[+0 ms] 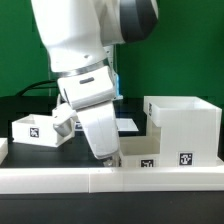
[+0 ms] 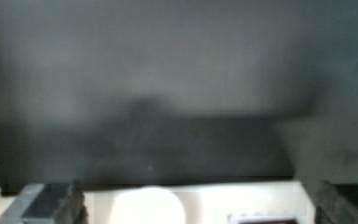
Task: Assemble drawer
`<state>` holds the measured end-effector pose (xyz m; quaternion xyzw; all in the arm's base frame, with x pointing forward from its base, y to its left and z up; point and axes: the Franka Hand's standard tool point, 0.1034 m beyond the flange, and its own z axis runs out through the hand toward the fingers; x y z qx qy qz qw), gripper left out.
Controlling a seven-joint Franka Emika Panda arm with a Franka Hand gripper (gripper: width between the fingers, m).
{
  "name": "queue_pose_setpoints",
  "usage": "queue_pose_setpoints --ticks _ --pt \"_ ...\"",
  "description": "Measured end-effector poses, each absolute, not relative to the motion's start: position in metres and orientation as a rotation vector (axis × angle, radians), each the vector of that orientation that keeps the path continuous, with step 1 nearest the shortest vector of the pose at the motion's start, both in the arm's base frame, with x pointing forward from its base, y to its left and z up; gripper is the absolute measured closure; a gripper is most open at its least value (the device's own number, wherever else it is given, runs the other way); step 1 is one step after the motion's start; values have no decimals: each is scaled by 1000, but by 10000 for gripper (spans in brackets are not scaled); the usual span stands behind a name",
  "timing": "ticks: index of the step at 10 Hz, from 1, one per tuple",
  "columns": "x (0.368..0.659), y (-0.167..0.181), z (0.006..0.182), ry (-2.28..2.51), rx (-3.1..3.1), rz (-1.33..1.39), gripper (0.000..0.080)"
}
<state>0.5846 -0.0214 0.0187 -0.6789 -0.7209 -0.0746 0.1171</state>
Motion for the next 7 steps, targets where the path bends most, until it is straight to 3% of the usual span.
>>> queue_pose_setpoints --ticks 7 --pt "578 -17 12 -2082 -2021 -223 151"
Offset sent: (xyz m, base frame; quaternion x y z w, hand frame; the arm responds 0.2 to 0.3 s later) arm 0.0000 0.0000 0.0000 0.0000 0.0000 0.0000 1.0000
